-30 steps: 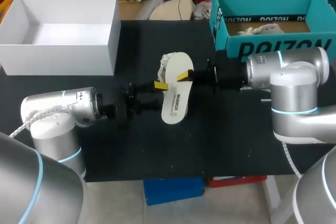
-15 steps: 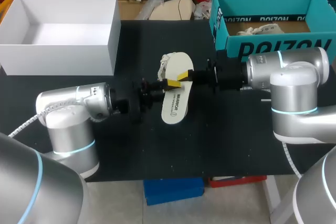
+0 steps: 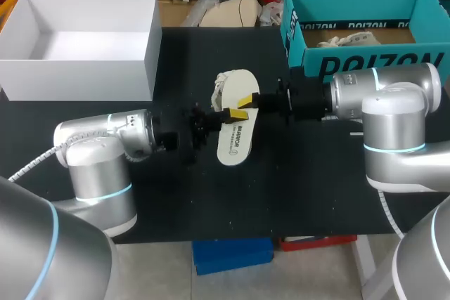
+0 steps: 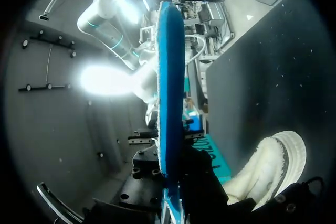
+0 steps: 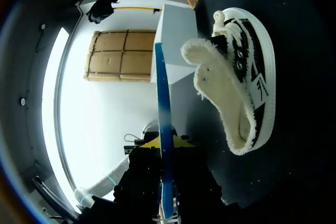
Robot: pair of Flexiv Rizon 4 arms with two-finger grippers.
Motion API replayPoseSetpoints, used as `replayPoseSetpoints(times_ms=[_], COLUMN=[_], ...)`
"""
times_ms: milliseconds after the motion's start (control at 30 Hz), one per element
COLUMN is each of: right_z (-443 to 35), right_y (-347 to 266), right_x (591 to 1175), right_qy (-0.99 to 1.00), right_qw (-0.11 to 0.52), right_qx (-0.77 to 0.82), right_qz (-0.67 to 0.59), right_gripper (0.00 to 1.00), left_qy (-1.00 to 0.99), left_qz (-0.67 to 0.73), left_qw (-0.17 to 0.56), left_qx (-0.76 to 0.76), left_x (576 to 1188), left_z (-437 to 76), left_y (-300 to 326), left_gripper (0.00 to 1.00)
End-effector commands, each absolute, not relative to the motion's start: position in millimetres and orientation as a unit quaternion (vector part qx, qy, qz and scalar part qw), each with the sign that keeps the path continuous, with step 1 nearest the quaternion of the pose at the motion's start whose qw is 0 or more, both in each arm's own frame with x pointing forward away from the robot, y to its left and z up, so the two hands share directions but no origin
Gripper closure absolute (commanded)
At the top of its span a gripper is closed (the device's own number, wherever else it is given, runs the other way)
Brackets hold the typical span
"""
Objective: Take the shoe out of the shoebox, open the shoe tongue, remove and reinsert the insole, then place the shoe into the shoebox
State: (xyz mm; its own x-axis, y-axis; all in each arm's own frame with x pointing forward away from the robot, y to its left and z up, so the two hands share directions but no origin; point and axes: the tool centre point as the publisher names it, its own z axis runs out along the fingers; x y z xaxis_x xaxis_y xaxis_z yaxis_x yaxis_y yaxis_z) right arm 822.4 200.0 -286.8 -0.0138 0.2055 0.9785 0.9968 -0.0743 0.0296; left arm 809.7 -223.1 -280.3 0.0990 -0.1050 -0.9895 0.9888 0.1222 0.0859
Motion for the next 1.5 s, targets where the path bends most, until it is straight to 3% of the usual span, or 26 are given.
replayPoseSetpoints(times_ms=[33,67,733,1000,1500], right_z=[-287.5,-287.3,-264.6,-259.9,-259.9], right_y=[200.2,198.0,177.1,171.4,171.4], right_x=[820.7,821.0,811.4,802.4,802.4], right_qy=[-0.534,-0.532,-0.556,-0.557,-0.557], right_qw=[0.419,0.412,0.297,0.291,0.291], right_qx=[-0.564,-0.570,-0.631,-0.636,-0.636], right_qz=[-0.470,-0.471,-0.452,-0.447,-0.447], right_gripper=[0.66,0.00,0.00,0.00,0.00], left_qy=[0.487,0.489,0.574,0.607,0.607], left_qz=[-0.464,-0.459,-0.367,-0.414,-0.414], left_qw=[0.574,0.571,0.440,0.395,0.395], left_qx=[0.468,0.473,0.585,0.551,0.551], left_x=[808.1,807.1,771.2,761.7,761.7], left_z=[-278.2,-278.3,-280.6,-288.2,-288.2], left_y=[-227.0,-227.0,-169.7,-147.1,-147.1], left_gripper=[1.00,1.00,1.00,1.00,1.00])
